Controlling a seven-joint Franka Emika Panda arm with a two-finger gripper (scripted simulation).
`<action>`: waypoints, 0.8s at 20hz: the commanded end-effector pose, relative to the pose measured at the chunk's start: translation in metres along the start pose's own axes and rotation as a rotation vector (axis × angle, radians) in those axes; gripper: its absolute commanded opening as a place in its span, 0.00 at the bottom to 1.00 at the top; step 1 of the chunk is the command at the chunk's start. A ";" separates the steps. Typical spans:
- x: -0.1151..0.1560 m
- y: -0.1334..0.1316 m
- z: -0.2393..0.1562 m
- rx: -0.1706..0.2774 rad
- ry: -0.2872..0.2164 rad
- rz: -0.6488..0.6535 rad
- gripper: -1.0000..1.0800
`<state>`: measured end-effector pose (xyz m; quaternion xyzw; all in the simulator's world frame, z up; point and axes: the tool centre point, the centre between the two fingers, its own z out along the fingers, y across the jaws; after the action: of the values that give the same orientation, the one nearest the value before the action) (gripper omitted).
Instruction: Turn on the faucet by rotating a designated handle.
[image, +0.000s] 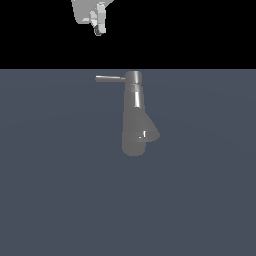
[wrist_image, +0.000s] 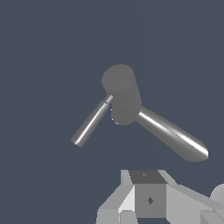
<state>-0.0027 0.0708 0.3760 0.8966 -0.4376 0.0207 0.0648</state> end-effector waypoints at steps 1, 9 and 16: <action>0.002 -0.014 0.011 0.002 -0.006 0.053 0.00; 0.007 -0.055 0.049 0.010 -0.032 0.220 0.00; 0.009 -0.088 0.083 0.017 -0.064 0.366 0.00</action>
<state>0.0652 0.1029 0.2934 0.8120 -0.5821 0.0089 0.0413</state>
